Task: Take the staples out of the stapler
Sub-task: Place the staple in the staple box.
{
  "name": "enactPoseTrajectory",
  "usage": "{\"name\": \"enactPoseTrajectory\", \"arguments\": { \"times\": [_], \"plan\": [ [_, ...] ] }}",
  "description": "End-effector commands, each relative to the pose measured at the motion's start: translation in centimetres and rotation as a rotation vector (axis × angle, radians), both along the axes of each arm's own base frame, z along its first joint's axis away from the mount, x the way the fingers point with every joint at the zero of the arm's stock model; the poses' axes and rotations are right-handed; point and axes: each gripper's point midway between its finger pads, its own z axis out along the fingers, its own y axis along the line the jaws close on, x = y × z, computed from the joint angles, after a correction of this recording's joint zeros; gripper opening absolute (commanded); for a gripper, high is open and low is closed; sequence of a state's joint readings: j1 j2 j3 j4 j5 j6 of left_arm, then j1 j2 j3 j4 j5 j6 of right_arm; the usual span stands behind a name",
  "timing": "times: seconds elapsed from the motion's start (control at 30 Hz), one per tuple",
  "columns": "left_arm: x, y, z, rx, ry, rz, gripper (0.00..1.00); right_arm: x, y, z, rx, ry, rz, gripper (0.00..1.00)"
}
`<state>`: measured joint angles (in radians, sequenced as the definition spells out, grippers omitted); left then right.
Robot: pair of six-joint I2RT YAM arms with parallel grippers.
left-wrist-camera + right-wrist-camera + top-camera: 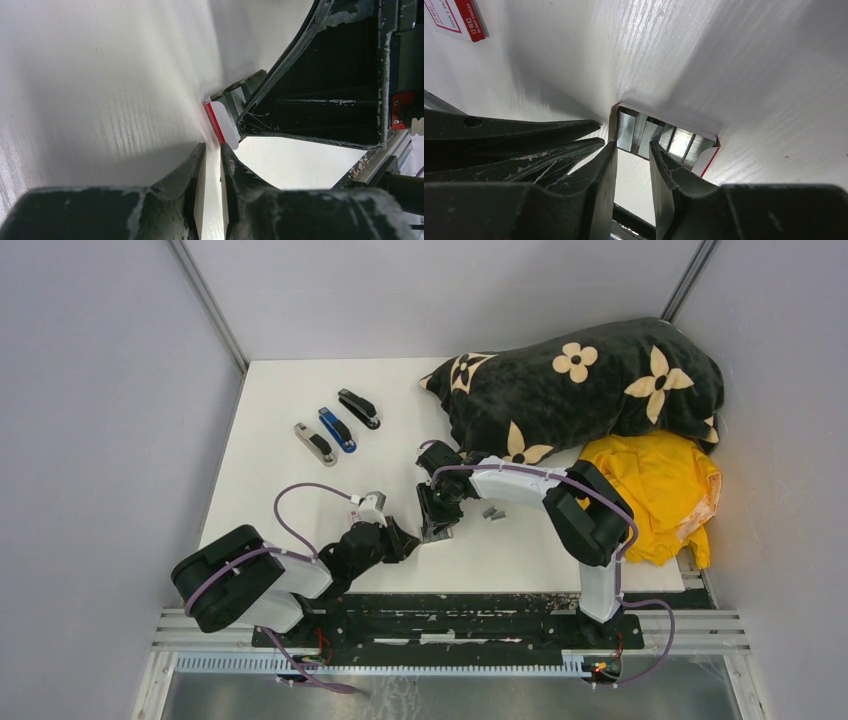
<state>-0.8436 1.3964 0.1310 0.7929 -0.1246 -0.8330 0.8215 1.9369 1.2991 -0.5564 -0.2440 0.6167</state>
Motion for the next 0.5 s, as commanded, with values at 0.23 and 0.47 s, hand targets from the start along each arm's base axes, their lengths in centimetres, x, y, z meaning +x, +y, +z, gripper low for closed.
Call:
{"name": "enactPoseTrajectory", "arguments": {
  "times": [0.23,0.47],
  "plan": [
    [0.1,-0.1,-0.3,-0.006,0.028,0.018,0.24,0.4,0.8,0.0,0.037,0.010,-0.006,0.36],
    [0.2,0.0,-0.2,-0.004,0.026,0.024,0.24,0.7,0.7,1.1,0.047,-0.021,-0.003,0.35]
  ]
}}
